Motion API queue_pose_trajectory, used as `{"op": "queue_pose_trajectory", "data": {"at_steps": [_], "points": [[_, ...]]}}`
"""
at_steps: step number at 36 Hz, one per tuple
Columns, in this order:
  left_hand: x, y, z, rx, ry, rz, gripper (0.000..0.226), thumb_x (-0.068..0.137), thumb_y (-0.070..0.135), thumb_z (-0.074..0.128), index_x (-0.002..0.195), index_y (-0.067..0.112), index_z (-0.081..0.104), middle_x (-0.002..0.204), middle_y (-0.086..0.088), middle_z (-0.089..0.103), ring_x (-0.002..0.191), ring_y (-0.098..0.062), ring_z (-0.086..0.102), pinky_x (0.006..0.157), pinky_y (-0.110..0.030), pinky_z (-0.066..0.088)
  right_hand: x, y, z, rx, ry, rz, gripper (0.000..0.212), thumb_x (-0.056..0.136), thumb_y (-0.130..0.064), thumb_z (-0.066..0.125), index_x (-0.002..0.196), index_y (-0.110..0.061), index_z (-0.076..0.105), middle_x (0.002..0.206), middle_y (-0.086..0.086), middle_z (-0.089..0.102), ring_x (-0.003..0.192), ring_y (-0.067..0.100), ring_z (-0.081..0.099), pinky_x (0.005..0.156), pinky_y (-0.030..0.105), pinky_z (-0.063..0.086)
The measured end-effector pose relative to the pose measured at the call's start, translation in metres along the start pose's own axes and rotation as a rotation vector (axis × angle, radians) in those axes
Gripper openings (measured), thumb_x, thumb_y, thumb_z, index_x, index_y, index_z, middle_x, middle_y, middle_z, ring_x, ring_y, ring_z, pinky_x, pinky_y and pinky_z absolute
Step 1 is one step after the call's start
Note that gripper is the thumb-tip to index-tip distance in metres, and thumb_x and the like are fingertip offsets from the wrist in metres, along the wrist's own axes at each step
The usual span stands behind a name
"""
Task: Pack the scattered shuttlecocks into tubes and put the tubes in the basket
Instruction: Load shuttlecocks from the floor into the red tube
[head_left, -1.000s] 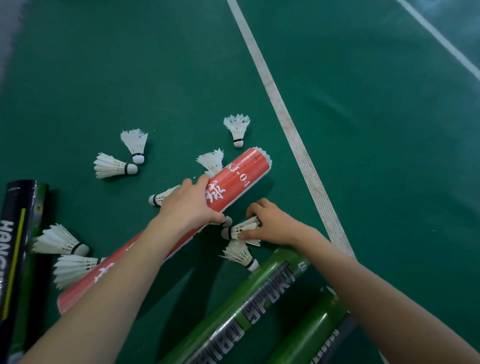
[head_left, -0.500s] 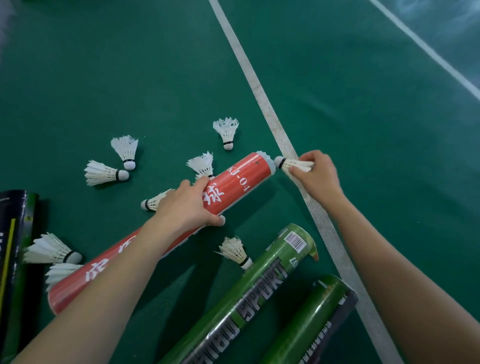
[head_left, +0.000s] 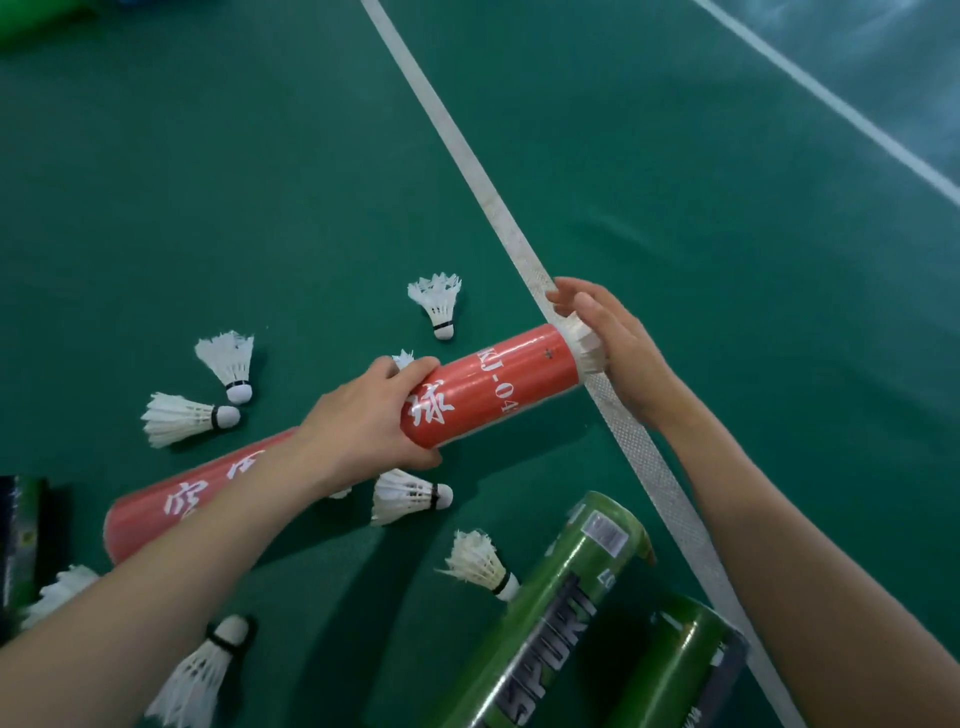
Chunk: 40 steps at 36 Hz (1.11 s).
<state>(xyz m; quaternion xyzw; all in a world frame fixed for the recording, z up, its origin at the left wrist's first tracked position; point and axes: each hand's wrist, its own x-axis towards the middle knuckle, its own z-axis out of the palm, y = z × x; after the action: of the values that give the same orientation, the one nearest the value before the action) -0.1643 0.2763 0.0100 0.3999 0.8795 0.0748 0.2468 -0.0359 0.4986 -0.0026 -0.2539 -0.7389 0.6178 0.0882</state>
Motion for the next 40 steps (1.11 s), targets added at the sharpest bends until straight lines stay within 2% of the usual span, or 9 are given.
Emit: {"op": "queue_pose_trajectory", "data": {"at_steps": [4, 12, 14, 16, 18, 22, 26, 34, 40], "points": [[0.014, -0.006, -0.011, -0.013, 0.022, 0.035, 0.091, 0.062, 0.057, 0.074, 0.137, 0.044, 0.025, 0.108, 0.011, 0.042, 0.093, -0.012, 0.054, 0.076, -0.032, 0.05, 0.008, -0.011, 0.016, 0.075, 0.183, 0.054, 0.043, 0.1, -0.049, 0.033, 0.13, -0.028, 0.055, 0.126, -0.015, 0.057, 0.118, 0.007, 0.054, 0.105, 0.041, 0.043], [0.009, -0.033, -0.028, -0.021, 0.045, 0.122, 0.089, 0.064, 0.056, 0.076, 0.137, 0.043, 0.025, 0.109, 0.011, 0.043, 0.09, -0.01, 0.055, 0.079, -0.031, 0.053, 0.002, -0.035, 0.048, 0.04, 0.217, 0.074, 0.05, 0.099, -0.053, 0.026, 0.138, -0.031, 0.047, 0.133, -0.009, 0.052, 0.124, 0.012, 0.049, 0.11, 0.043, 0.036], [0.002, -0.042, -0.032, -0.02, 0.048, 0.142, 0.089, 0.066, 0.055, 0.076, 0.138, 0.043, 0.025, 0.11, 0.011, 0.042, 0.091, -0.01, 0.055, 0.079, -0.031, 0.052, -0.002, -0.042, 0.063, 0.048, 0.204, 0.052, 0.048, 0.099, -0.053, 0.026, 0.137, -0.033, 0.047, 0.118, -0.016, 0.055, 0.11, 0.002, 0.054, 0.104, 0.03, 0.042], [-0.006, -0.053, -0.036, -0.012, 0.05, 0.153, 0.089, 0.066, 0.056, 0.075, 0.138, 0.043, 0.024, 0.111, 0.011, 0.042, 0.092, -0.011, 0.055, 0.08, -0.032, 0.053, -0.007, -0.047, 0.084, 0.06, 0.176, 0.043, 0.044, 0.101, -0.047, 0.026, 0.136, -0.033, 0.049, 0.103, -0.017, 0.055, 0.085, -0.01, 0.058, 0.078, 0.006, 0.046], [-0.017, -0.066, -0.039, 0.004, 0.051, 0.148, 0.092, 0.065, 0.058, 0.074, 0.139, 0.042, 0.023, 0.111, 0.011, 0.042, 0.092, -0.012, 0.056, 0.08, -0.034, 0.053, -0.013, -0.051, 0.106, 0.055, 0.155, 0.04, 0.042, 0.102, -0.044, 0.027, 0.135, -0.031, 0.049, 0.098, -0.013, 0.056, 0.071, -0.016, 0.058, 0.062, 0.0, 0.042], [-0.044, -0.097, -0.042, 0.036, 0.063, 0.135, 0.093, 0.064, 0.06, 0.072, 0.14, 0.042, 0.023, 0.109, 0.011, 0.041, 0.091, -0.013, 0.054, 0.078, -0.032, 0.05, -0.024, -0.055, 0.142, 0.101, 0.137, 0.031, 0.042, 0.102, -0.043, 0.027, 0.137, -0.031, 0.046, 0.109, -0.019, 0.054, 0.079, -0.021, 0.057, 0.066, 0.0, 0.042], [-0.072, -0.133, -0.042, 0.08, 0.069, 0.116, 0.091, 0.065, 0.06, 0.072, 0.14, 0.041, 0.024, 0.109, 0.009, 0.042, 0.092, -0.014, 0.055, 0.077, -0.03, 0.049, -0.032, -0.055, 0.184, 0.121, 0.102, 0.058, 0.039, 0.1, -0.044, 0.035, 0.135, -0.033, 0.047, 0.122, -0.018, 0.054, 0.097, -0.013, 0.057, 0.081, 0.01, 0.045], [-0.114, -0.184, -0.028, 0.143, -0.023, 0.029, 0.092, 0.063, 0.064, 0.069, 0.138, 0.041, 0.023, 0.115, 0.005, 0.043, 0.097, -0.018, 0.055, 0.072, -0.03, 0.046, -0.042, -0.05, 0.252, -0.046, 0.108, 0.219, 0.041, 0.101, -0.049, 0.028, 0.128, -0.024, 0.046, 0.111, 0.0, 0.057, 0.1, 0.015, 0.057, 0.077, 0.022, 0.041], [-0.126, -0.199, -0.018, 0.093, -0.042, -0.039, 0.087, 0.066, 0.059, 0.07, 0.137, 0.036, 0.024, 0.11, 0.001, 0.044, 0.087, -0.02, 0.054, 0.072, -0.032, 0.047, -0.054, -0.036, 0.263, -0.239, 0.146, 0.253, 0.034, 0.104, -0.039, 0.029, 0.113, -0.017, 0.054, 0.102, -0.002, 0.059, 0.096, 0.012, 0.054, 0.079, 0.026, 0.036]]}}
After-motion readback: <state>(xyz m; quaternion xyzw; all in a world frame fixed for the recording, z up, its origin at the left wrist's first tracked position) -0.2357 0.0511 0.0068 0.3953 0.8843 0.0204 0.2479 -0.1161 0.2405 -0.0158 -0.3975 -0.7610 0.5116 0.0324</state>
